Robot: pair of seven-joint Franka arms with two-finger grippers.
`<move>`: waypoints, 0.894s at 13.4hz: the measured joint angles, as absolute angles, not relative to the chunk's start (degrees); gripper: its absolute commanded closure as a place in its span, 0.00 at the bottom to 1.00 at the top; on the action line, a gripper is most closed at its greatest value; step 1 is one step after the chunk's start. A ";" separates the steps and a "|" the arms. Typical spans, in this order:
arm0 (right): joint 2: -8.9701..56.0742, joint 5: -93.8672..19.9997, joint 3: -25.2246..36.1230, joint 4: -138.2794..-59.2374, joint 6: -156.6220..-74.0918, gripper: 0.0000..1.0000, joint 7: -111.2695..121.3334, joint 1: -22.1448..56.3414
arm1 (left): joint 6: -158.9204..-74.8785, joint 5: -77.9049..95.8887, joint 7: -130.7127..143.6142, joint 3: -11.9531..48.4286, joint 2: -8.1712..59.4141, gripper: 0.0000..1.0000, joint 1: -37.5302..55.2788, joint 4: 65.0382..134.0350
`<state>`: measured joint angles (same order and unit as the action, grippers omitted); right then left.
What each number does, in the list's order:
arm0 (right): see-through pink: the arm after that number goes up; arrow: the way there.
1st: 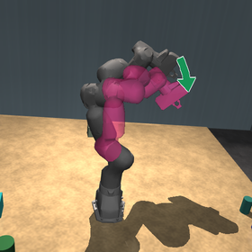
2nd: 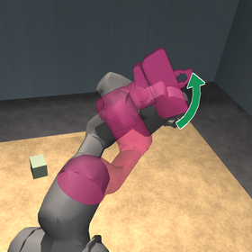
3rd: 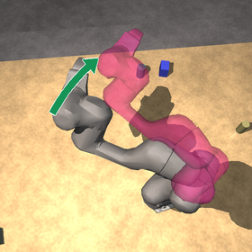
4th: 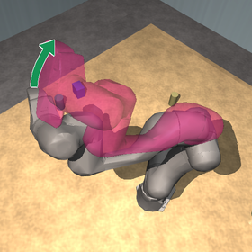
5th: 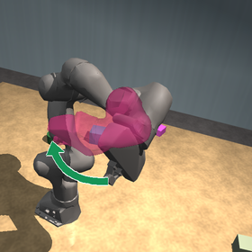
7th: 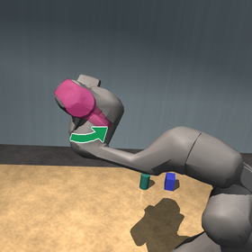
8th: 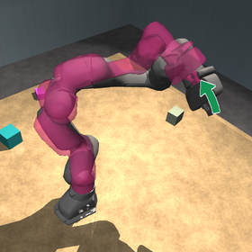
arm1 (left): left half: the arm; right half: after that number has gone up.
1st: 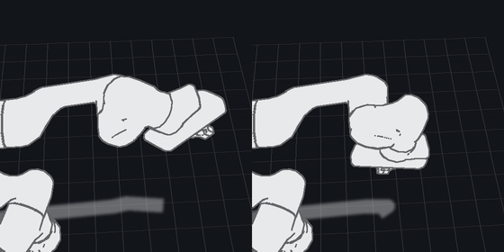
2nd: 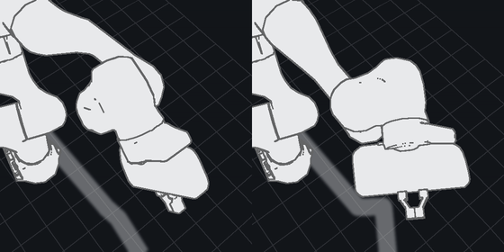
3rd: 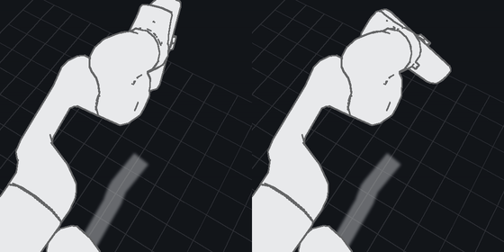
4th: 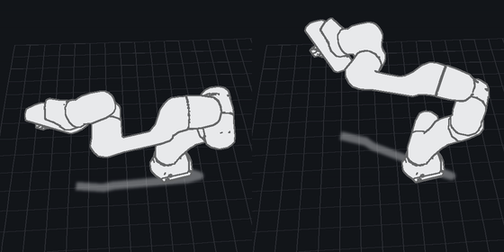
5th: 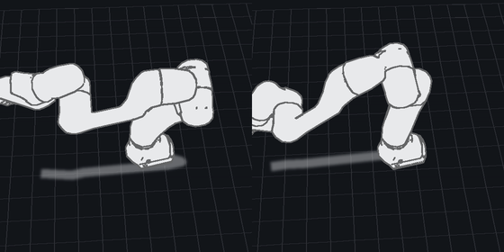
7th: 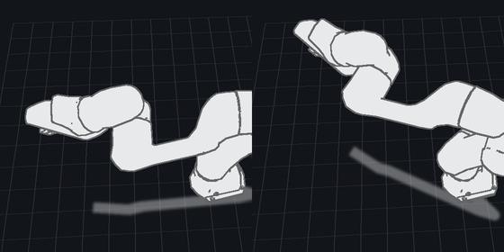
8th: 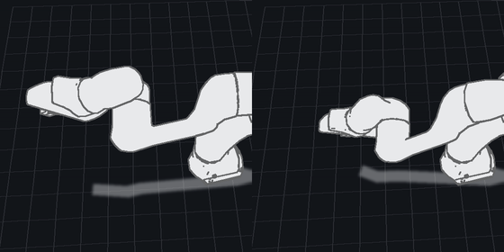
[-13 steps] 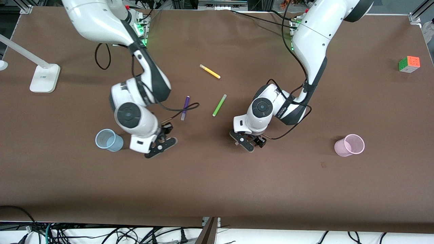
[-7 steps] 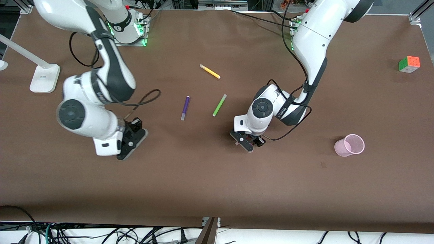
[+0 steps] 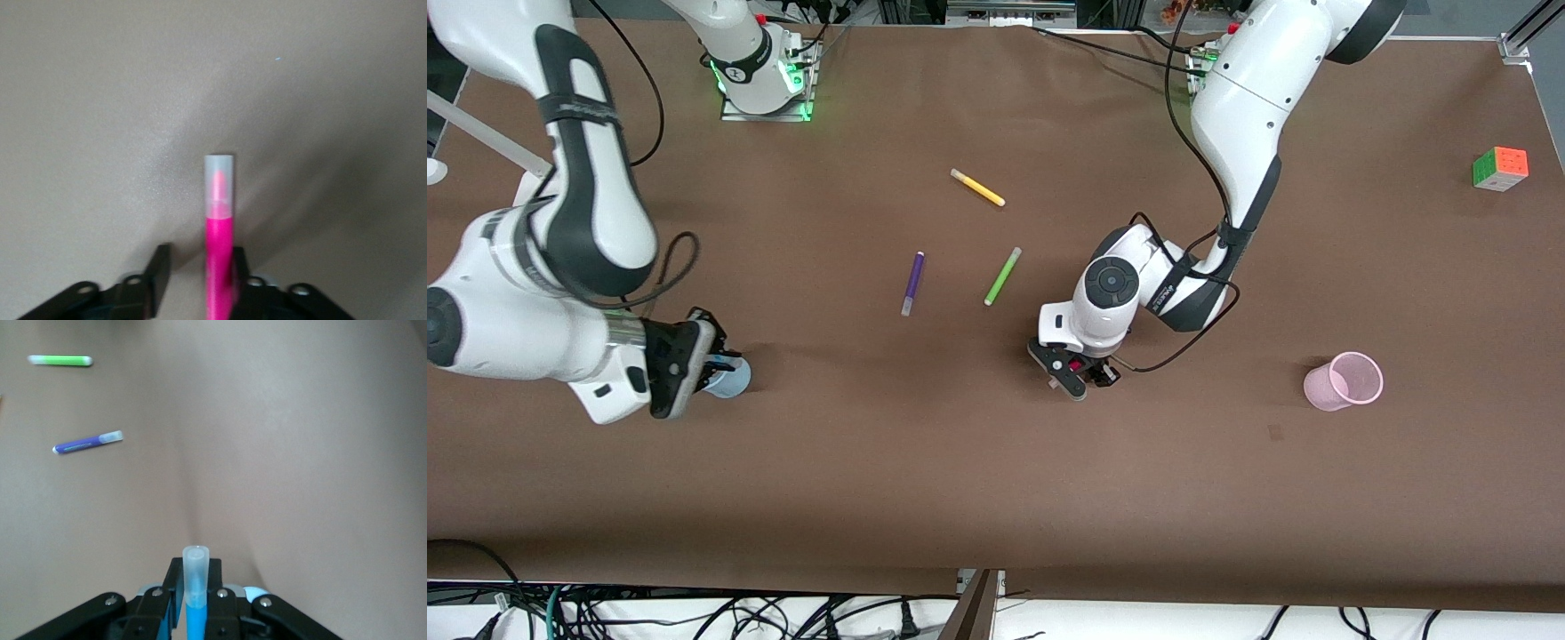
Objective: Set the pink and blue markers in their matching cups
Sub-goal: 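Carry the blue marker to the blue cup while the left gripper lifts the pink marker, then drop the blue marker into the blue cup while the left gripper carries pink marker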
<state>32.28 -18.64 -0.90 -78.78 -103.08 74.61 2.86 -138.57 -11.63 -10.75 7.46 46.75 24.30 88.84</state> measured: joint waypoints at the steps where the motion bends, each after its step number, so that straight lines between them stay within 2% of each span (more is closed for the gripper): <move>1: 32.61 -20.46 -0.89 -79.02 -102.96 0.83 79.18 1.49 | -138.65 -11.63 -11.52 7.41 46.75 1.00 23.83 88.79; 5: 35.50 -26.90 -0.90 -79.59 -102.89 0.83 92.89 -2.03 | -137.00 -11.65 -16.76 7.35 45.53 1.00 21.26 88.17; 10: 37.52 -30.59 -0.90 -81.10 -101.53 0.82 99.98 -4.21 | -120.86 -11.29 -25.95 7.42 35.31 1.00 17.12 85.67; 11: 37.56 -30.60 -0.91 -81.11 -101.28 0.73 100.32 -4.38 | -117.59 -10.39 -28.87 7.38 32.89 1.00 15.96 85.18; 12: 37.58 -30.61 -0.91 -81.11 -100.89 0.44 100.40 -4.54 | -114.94 -8.82 -32.58 7.34 30.85 1.00 14.41 84.65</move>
